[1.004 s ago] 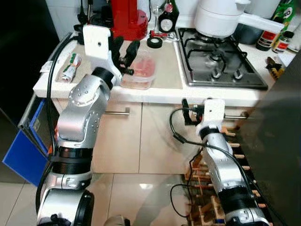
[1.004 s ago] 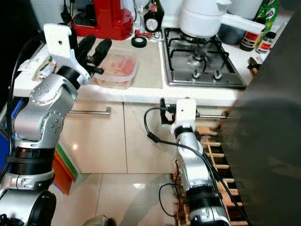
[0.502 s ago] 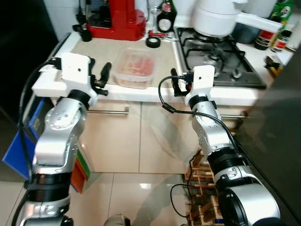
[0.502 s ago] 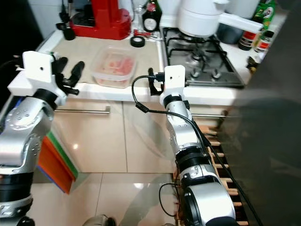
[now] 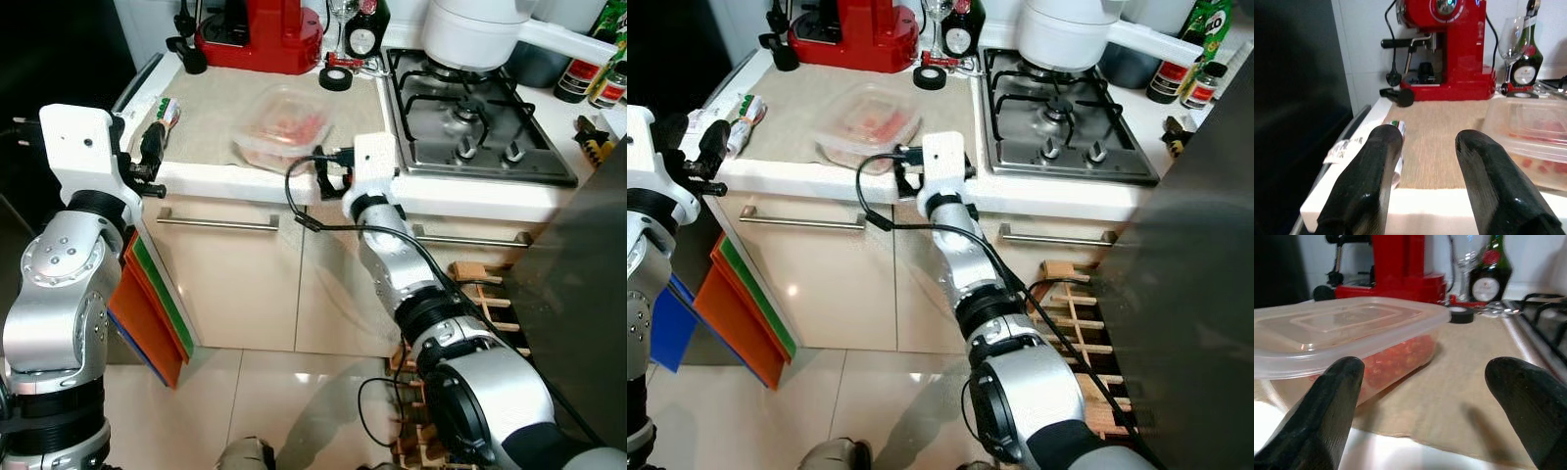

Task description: Restocking fridge

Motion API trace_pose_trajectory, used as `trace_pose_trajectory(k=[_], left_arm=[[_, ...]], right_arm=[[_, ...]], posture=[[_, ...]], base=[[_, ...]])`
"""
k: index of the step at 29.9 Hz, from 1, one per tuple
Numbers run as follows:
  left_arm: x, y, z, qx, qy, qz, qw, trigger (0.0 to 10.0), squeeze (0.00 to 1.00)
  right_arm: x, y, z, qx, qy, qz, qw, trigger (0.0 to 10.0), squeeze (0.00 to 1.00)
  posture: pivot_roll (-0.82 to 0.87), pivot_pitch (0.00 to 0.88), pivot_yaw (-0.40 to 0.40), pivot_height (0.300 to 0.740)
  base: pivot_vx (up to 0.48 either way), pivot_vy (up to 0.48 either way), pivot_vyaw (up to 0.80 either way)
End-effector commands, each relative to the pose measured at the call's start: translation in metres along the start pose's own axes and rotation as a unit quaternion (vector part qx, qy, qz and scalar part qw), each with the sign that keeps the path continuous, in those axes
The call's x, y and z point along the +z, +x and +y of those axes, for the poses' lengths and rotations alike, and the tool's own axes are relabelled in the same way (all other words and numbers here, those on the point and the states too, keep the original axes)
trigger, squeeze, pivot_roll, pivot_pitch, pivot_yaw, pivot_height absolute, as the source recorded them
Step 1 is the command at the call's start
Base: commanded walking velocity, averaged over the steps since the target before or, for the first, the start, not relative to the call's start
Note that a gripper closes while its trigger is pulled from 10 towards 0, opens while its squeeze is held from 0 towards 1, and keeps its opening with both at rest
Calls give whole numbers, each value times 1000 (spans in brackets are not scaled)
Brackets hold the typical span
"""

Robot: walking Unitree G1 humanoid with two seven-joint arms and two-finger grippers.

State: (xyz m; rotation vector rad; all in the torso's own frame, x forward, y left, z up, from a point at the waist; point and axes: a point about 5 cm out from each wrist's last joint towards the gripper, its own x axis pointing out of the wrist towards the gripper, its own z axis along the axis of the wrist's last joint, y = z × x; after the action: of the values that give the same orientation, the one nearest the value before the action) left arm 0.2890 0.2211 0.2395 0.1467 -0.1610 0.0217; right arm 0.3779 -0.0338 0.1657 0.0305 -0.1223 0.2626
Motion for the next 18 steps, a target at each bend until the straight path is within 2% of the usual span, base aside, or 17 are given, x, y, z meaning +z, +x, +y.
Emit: trace_pose_trajectory(k=[1, 6, 8, 16, 18], left_arm=[[8, 1, 1, 5, -1, -8, 1000, 10000, 0], [9, 2, 3, 9, -2, -7, 1000, 10000, 0], [9, 3, 2, 12, -12, -2, 1000, 10000, 0], [7, 6, 1, 10, -18, 5, 1000, 10000, 0], [5, 9, 0, 11, -26, 8, 1000, 10000, 0]], right_arm=[[5, 3, 16, 21, 16, -5, 1000, 10000, 27], [11, 5, 40, 53, 41, -10, 998, 10000, 31], [17, 2, 62, 92, 58, -23, 994, 10000, 27], [17, -3, 76, 125, 79, -36, 988, 10000, 35], [20, -5, 86, 147, 95, -47, 983, 10000, 27]], posture=[[283, 84, -31, 740], [282, 84, -39, 740], [276, 82, -43, 740], [243, 74, -50, 740], [242, 72, -54, 740]], base=[[0, 0, 0], [0, 0, 0], [0, 0, 0], [0, 0, 0], [0, 0, 0]])
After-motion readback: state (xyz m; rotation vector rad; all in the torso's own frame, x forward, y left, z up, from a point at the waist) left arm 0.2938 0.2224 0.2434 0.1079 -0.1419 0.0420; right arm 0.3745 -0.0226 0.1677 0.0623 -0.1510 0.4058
